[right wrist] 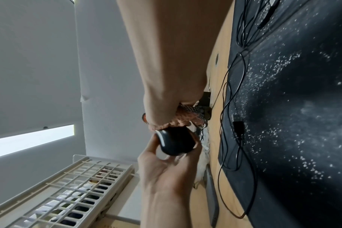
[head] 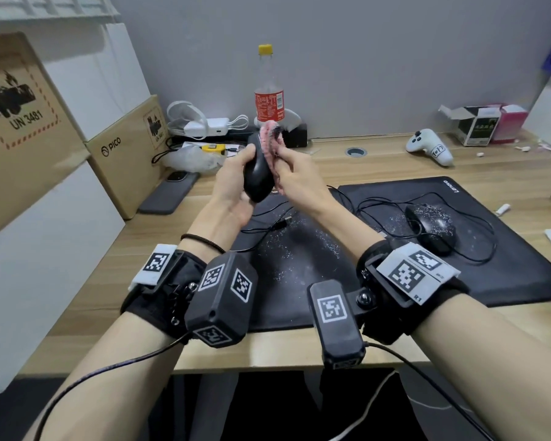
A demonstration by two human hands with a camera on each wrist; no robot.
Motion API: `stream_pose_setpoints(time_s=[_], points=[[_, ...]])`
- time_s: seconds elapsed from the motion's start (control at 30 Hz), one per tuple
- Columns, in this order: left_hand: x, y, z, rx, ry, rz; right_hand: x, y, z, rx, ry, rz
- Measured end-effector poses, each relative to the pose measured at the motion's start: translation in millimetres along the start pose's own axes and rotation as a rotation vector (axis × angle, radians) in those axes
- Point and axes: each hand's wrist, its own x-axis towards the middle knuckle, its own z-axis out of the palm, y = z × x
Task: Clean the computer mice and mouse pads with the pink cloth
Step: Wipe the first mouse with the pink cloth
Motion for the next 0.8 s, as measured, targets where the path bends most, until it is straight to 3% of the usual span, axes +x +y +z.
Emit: stream_pose_setpoints(time_s=[0.13,0.3,0.53,0.67,0.8], points=[[3.6,-4.8,-4.6,0.023,0.006,-0.024,-2.4,-3.6,1.1,-0.016,-0.09,-0.072],[-4.1,1.1,-3.6,0.023,-0.053,0.019,-7.0,9.2,2.9,0.092,-0.032,0.051],[-0.2,-2.9,-6.3,-0.023,-0.028,-0.003,-8.4,-14.2,6.2,-0.034,-0.079,-0.05],[-3.7,-3.7,-10.7,-0.033,-0.049,-0.006,-14.4,-2.8,-0.3,0.015,-0.043,0.056],[-4.6,-7.7,-9.7,-0.015,0.04,0.003,-16.0,-8.9,1.7,0.036,-0.095,0.039]])
